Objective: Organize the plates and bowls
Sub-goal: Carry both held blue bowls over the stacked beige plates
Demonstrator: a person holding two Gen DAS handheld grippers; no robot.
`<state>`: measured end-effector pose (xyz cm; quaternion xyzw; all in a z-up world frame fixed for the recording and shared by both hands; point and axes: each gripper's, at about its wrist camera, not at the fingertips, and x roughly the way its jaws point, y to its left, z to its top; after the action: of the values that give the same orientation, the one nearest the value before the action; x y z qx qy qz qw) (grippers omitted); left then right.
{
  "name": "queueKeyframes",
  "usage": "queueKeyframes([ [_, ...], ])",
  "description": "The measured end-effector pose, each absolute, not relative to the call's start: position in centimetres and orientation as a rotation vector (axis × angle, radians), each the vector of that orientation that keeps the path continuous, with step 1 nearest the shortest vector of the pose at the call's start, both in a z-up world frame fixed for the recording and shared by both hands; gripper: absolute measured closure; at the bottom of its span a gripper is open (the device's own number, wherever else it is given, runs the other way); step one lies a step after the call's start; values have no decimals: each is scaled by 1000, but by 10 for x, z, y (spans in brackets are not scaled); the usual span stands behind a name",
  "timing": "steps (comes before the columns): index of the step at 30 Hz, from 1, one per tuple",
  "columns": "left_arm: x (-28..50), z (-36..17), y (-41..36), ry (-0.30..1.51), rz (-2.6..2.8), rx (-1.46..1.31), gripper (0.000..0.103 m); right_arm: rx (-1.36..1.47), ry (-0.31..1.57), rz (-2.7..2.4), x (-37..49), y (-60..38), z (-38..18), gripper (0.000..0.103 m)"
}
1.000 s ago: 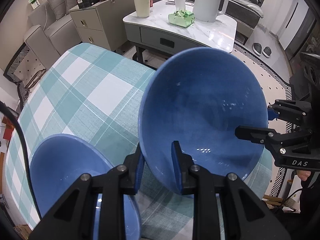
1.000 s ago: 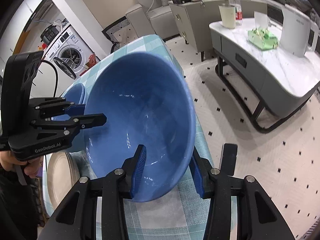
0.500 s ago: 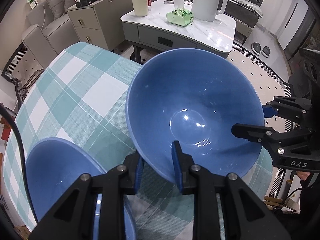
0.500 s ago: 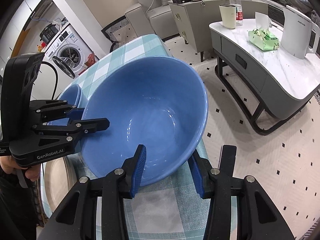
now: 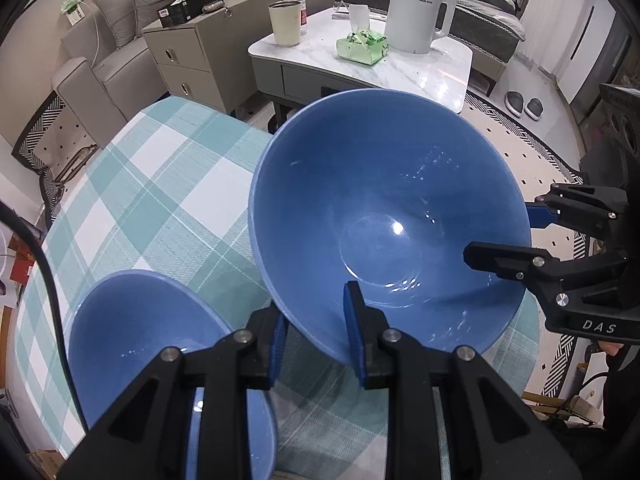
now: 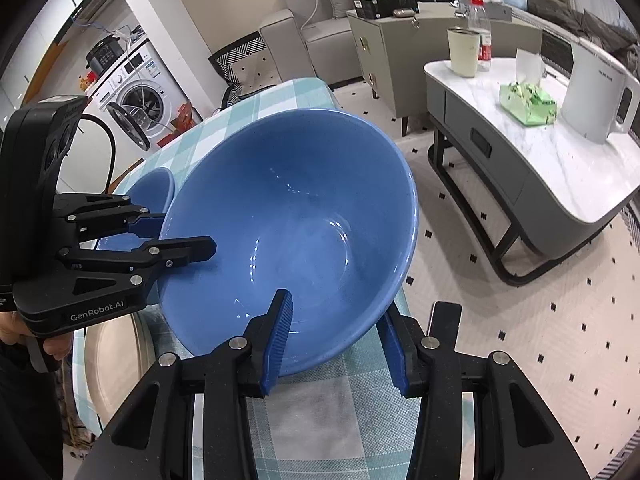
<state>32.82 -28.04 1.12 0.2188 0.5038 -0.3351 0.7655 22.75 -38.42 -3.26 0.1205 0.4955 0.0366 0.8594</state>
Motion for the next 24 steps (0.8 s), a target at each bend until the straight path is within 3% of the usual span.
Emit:
queueKeyframes([
  [24, 317, 85, -221, 960, -633, 400, 77, 99, 920, 140, 230, -334, 56, 59],
])
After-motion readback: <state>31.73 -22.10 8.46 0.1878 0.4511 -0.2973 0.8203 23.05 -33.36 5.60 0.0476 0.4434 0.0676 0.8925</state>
